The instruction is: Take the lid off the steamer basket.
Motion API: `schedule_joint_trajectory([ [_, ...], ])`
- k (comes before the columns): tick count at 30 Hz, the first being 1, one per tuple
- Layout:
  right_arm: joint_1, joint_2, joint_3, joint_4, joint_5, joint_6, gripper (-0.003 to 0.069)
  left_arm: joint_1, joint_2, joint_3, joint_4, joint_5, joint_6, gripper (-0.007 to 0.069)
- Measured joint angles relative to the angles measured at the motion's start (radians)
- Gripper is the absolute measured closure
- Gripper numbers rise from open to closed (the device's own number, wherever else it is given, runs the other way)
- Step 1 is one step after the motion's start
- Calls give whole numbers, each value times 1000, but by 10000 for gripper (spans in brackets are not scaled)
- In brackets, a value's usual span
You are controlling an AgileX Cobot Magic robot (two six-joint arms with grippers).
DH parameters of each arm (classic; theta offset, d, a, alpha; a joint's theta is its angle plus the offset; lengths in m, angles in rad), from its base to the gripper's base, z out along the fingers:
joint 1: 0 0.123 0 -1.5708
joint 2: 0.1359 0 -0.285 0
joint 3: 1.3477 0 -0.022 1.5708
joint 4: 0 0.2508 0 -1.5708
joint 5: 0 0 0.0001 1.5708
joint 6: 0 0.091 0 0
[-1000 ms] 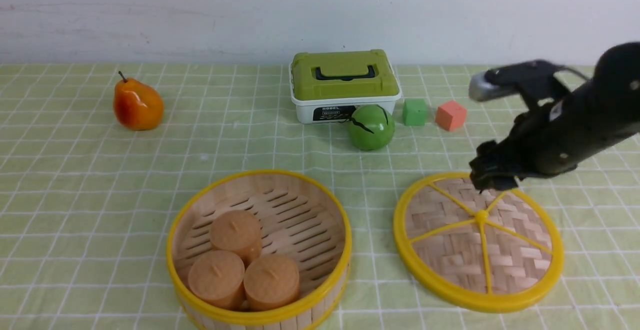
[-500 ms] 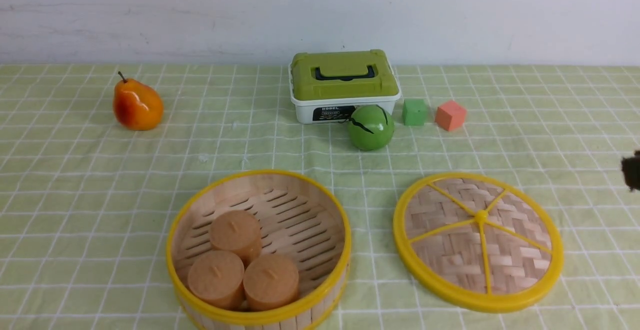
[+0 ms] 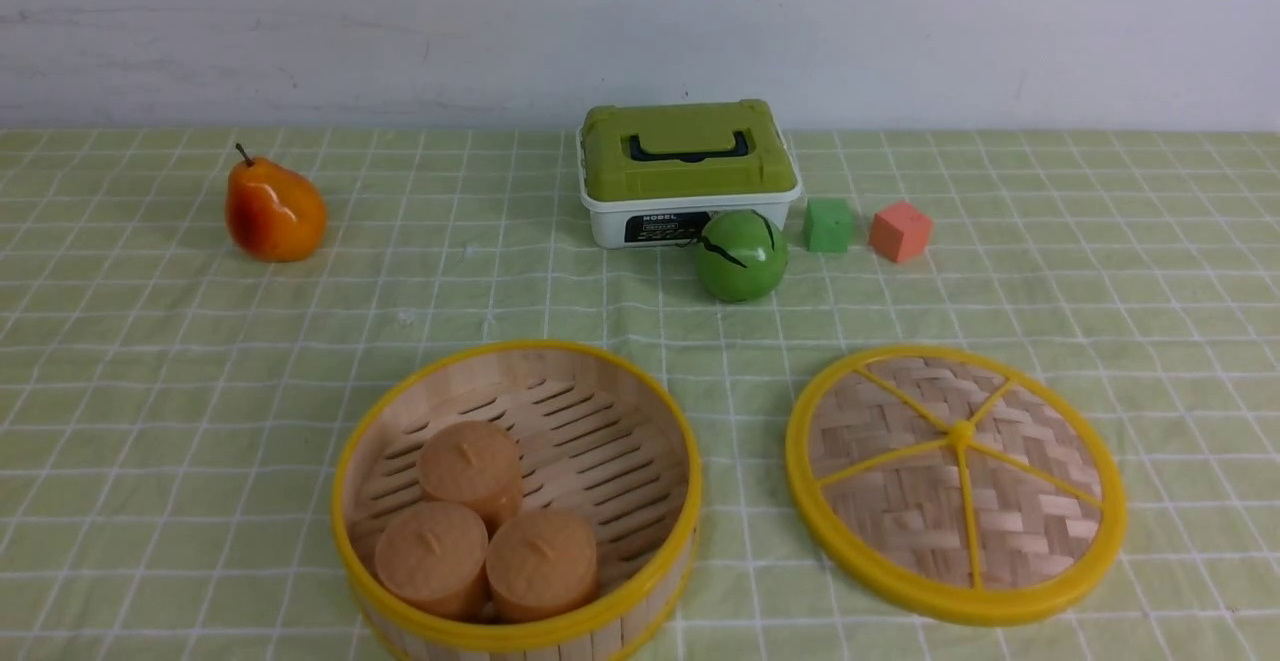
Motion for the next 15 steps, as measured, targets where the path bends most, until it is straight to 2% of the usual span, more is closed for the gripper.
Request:
schedule_joint_trajectory([
  [6, -1, -2, 79, -74, 37, 0, 674, 0, 0, 0, 0, 0, 0, 386],
  [9, -1, -2, 196, -79, -160, 0, 672, 0, 0, 0, 0, 0, 0, 386],
  [12, -1, -3, 365, -75, -470, 0, 669, 0, 0, 0, 0, 0, 0, 386],
  [13, -1, -3, 365, -75, -494, 0, 668, 0, 0, 0, 0, 0, 0, 386],
  [14, -1, -18, 503, -74, -712, 0, 666, 0, 0, 0, 0, 0, 0, 386],
  [15, -1, -32, 558, -72, -820, 0, 666, 0, 0, 0, 0, 0, 0, 386],
])
